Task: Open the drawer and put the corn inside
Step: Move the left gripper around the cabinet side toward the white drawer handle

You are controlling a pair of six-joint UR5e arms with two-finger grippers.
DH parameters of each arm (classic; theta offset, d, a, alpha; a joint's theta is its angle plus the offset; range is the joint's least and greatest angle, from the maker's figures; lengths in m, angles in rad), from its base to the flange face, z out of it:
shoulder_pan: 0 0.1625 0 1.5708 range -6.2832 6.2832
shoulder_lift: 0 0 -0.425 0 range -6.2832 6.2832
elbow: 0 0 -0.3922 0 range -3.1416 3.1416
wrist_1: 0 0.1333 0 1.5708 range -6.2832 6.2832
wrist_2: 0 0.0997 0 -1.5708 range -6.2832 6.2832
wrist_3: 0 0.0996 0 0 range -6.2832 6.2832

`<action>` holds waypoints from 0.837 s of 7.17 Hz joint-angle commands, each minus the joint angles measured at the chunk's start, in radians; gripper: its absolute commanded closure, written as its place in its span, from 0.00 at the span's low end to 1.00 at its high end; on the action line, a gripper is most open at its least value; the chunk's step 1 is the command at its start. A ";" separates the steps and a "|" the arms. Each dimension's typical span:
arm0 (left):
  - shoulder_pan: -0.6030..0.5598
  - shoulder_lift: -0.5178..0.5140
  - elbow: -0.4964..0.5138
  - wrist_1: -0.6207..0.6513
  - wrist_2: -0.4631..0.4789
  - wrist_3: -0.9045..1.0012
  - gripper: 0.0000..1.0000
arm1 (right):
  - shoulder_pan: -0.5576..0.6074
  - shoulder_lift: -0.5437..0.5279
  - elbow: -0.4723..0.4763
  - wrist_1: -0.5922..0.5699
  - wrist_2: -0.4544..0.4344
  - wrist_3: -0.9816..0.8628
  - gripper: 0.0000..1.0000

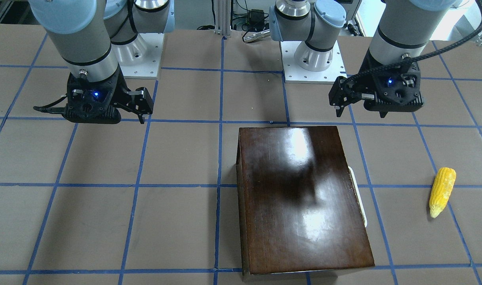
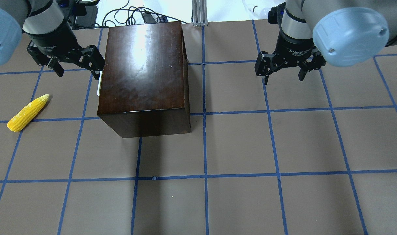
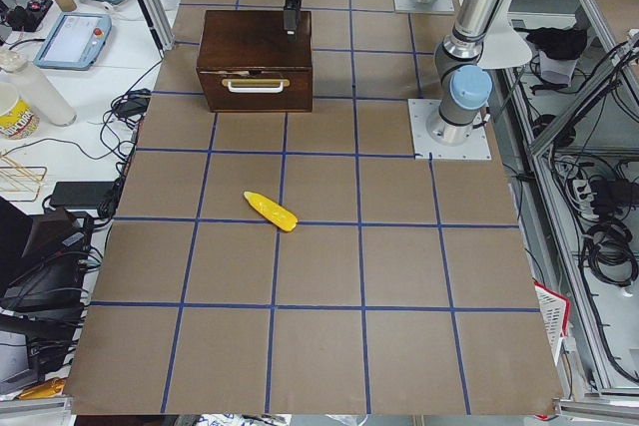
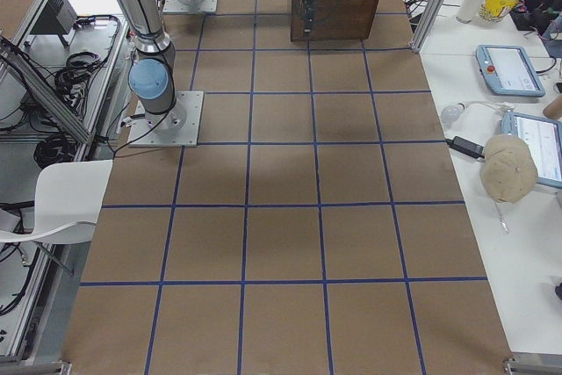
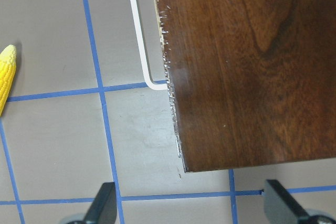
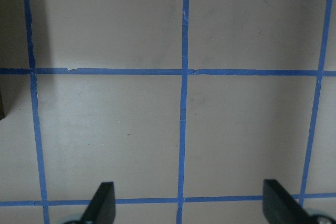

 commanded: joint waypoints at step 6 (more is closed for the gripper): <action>0.251 -0.139 0.019 0.116 -0.174 0.171 0.00 | 0.000 -0.001 0.000 0.000 -0.002 0.000 0.00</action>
